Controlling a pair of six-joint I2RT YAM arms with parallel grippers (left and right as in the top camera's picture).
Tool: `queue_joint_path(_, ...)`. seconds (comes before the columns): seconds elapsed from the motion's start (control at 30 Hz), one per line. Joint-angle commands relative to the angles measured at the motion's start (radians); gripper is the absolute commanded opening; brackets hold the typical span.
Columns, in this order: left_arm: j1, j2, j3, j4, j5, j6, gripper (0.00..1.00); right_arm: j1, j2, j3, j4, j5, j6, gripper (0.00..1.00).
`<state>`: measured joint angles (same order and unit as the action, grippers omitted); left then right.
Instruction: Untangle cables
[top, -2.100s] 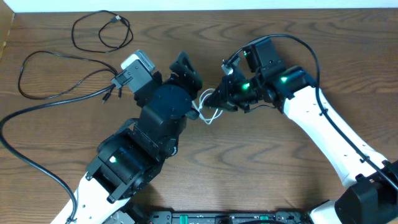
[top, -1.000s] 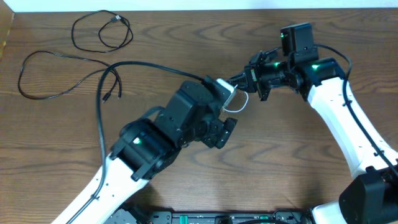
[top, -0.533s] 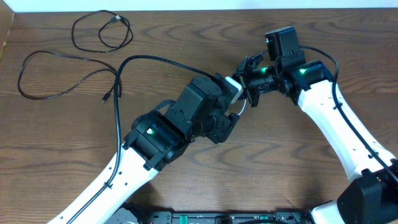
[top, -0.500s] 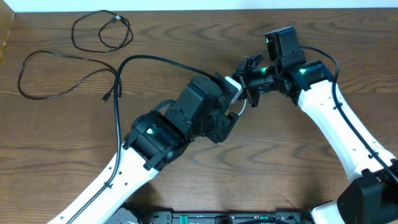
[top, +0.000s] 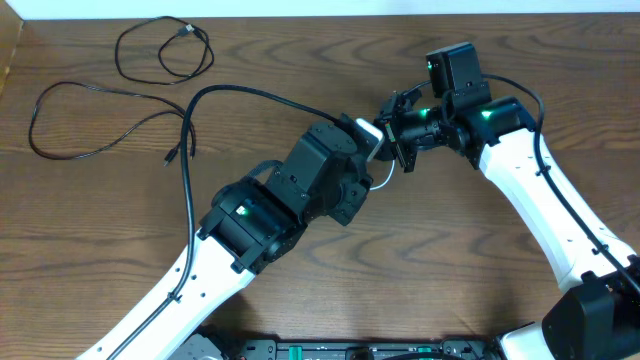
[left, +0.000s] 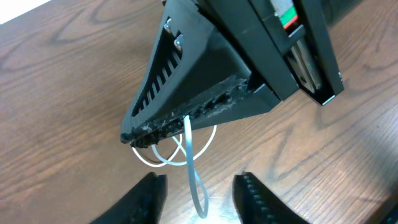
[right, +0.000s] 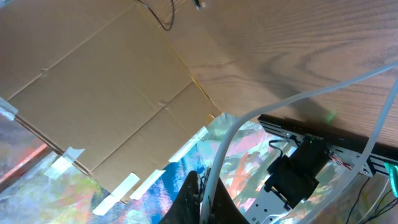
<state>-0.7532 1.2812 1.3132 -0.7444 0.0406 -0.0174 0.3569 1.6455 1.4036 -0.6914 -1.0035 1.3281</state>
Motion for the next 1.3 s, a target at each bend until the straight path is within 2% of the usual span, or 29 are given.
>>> queue_joint_path(0.0,0.004,0.013,0.0,-0.002,-0.024,0.006,0.39,0.005,0.002,0.002,-0.001,-0.029,-0.006,0.02)
queue_joint_path(0.37,0.004,0.043,0.0,0.021,-0.024,0.006,0.38,0.026,0.002,0.002,0.0,-0.027,-0.006,0.02)
queue_joint_path(0.5,0.004,0.042,0.0,0.024,-0.024,0.006,0.27,0.025,0.002,0.002,0.0,-0.027,-0.006,0.02)
queue_joint_path(0.6,0.004,0.042,0.0,0.024,-0.024,0.006,0.25,0.023,0.002,0.002,0.0,-0.026,-0.005,0.02)
queue_joint_path(0.67,0.004,0.042,0.0,0.025,-0.024,0.006,0.2,0.021,0.002,0.002,0.0,-0.025,-0.005,0.02)
queue_joint_path(0.73,0.004,0.042,0.0,0.026,-0.024,0.006,0.19,0.017,0.002,0.002,0.0,-0.024,-0.006,0.02)
queue_joint_path(0.83,0.004,0.042,0.0,0.033,-0.024,0.006,0.09,0.015,0.002,0.002,0.0,-0.024,-0.006,0.02)
queue_joint_path(0.97,0.004,0.042,0.0,0.045,-0.024,0.001,0.08,0.015,0.002,0.002,0.0,-0.024,-0.006,0.05)
queue_joint_path(1.0,0.004,0.032,0.0,0.058,-0.024,-0.01,0.07,0.013,0.002,0.002,0.0,-0.018,-0.016,0.23)
queue_joint_path(1.03,0.004,0.026,0.0,0.062,-0.024,-0.016,0.08,0.009,0.002,0.002,0.0,-0.008,-0.03,0.3)
queue_joint_path(1.07,0.004,0.007,0.0,0.074,-0.027,-0.035,0.07,0.0,0.002,0.002,0.0,0.011,-0.065,0.49)
queue_joint_path(1.17,0.004,-0.032,0.0,0.095,-0.027,-0.04,0.07,-0.031,0.002,0.002,0.0,0.023,-0.135,0.71)
queue_joint_path(1.27,0.012,-0.081,0.0,0.103,-0.039,-0.057,0.07,-0.068,0.002,0.002,-0.001,0.023,-0.188,0.87)
